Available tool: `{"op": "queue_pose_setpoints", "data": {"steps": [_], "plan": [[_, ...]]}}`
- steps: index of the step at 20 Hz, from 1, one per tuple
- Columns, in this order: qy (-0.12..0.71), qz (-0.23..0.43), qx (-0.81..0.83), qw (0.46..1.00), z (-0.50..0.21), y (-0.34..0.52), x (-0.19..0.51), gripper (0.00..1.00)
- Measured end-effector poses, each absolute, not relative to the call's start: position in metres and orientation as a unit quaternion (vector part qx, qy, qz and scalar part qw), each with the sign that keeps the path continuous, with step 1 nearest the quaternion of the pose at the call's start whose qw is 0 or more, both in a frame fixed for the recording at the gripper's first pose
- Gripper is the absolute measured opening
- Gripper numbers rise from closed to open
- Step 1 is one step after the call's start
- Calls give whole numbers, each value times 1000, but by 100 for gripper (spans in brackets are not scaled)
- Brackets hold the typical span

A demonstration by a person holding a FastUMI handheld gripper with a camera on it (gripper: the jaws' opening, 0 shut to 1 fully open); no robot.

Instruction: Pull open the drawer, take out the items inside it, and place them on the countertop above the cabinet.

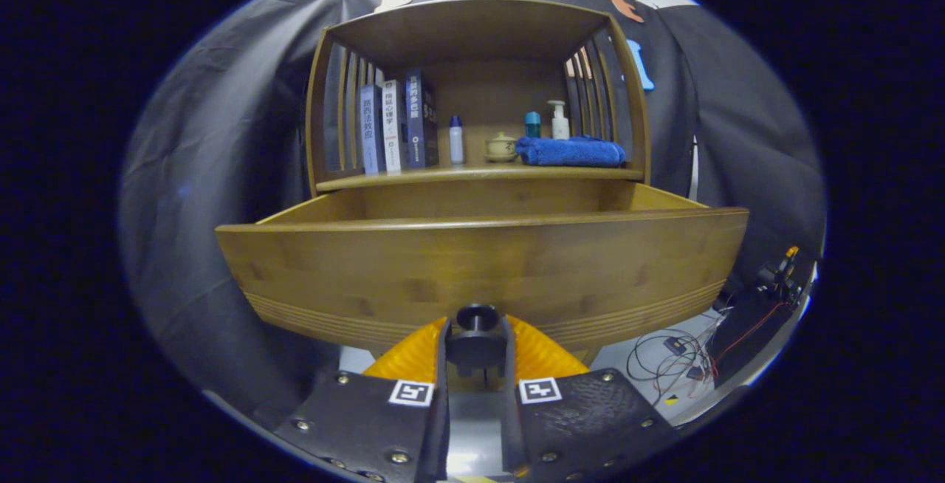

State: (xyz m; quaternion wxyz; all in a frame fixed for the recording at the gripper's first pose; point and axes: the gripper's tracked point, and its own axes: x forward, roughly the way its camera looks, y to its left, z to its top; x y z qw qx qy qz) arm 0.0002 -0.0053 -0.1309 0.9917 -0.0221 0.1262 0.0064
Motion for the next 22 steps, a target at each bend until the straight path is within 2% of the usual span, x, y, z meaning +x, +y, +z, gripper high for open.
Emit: {"op": "queue_pose_setpoints", "data": {"steps": [7, 8, 11, 13, 15, 22], "plan": [[125, 3, -29, 992, -135, -5, -3, 28], [129, 3, -29, 991, -137, -3, 0, 36], [189, 3, 7, 982, -151, 7, -5, 75], [179, -9, 13, 984, -138, 7, -7, 100], [172, -23, 5, 985, -122, 3, -13, 100], [137, -1, -11, 990, -36, 15, -14, 100]]}}
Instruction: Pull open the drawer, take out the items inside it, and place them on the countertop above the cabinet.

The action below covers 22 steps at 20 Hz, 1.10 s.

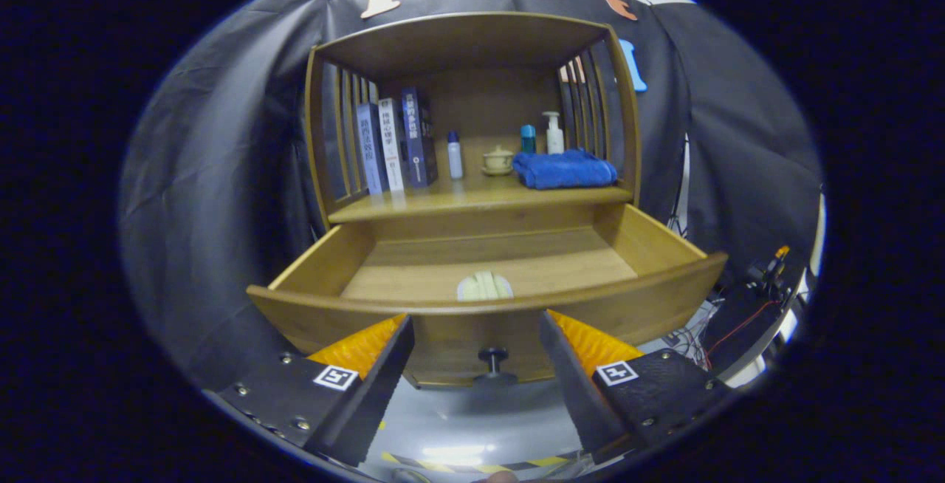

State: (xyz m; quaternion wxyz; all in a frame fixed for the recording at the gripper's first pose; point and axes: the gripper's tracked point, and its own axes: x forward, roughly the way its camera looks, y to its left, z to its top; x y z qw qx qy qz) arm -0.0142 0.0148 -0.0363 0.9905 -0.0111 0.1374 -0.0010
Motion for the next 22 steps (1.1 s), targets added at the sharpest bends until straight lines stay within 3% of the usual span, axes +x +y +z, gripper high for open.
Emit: {"op": "queue_pose_setpoints", "data": {"steps": [9, 22], "plan": [[196, 11, -33, 980, 3, 10, 68, 100], [370, 8, -38, 928, -79, -3, 140, 100]]}}
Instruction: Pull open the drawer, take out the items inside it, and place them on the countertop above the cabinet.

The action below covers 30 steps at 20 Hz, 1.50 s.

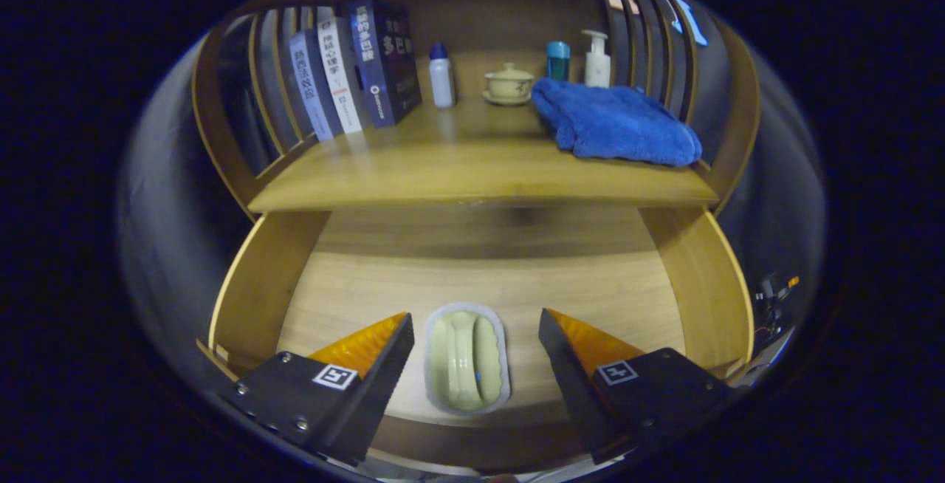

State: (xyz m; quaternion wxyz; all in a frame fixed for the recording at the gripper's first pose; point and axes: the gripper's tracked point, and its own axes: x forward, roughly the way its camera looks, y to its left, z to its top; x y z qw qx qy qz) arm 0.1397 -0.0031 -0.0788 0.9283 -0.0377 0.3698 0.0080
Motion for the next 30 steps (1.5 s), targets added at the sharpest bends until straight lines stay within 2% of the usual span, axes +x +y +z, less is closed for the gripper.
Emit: {"op": "queue_pose_setpoints", "data": {"steps": [2, 4, 5, 7, 10, 23, 30], "plan": [[379, 9, -33, 925, -84, -5, 145, 99], [407, 1, -37, 913, -95, -11, 143, 74], [413, 18, -33, 910, -99, -4, 141, 61], [436, 40, -33, 898, -116, 8, 137, 63], [438, 54, -33, 897, -117, 14, 128, 18], [246, 83, 45, 965, 72, 27, 151, 18], [163, 73, 6, 984, 94, 23, 209, 18]]}}
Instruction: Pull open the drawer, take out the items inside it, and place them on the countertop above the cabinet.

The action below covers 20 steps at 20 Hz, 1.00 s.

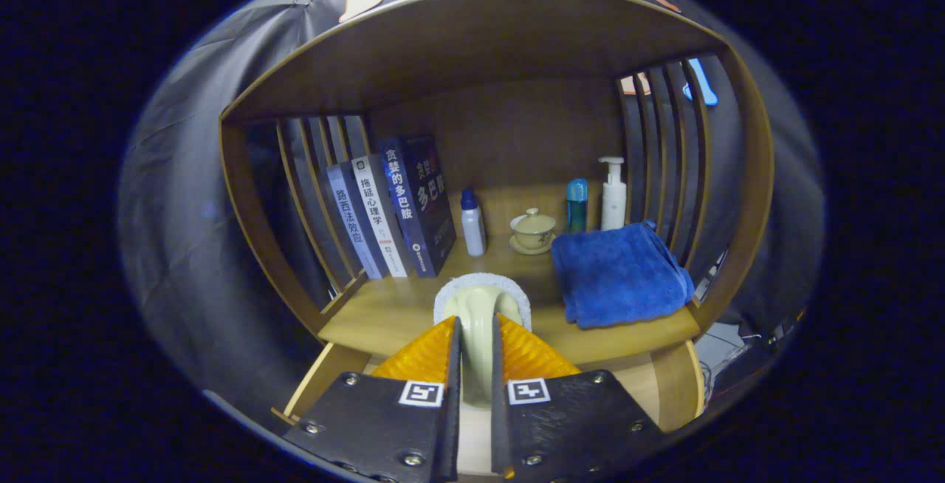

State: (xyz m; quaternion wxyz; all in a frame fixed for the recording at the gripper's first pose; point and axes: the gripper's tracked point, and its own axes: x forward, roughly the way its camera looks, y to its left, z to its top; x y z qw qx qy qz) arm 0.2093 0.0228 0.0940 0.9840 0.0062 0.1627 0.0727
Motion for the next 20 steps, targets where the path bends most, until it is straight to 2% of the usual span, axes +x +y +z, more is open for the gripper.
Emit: {"op": "queue_pose_setpoints", "data": {"steps": [10, 20], "plan": [[168, 35, -21, 985, 42, 31, 276, 17], [155, 7, 1, 988, 27, 29, 326, 18]]}}
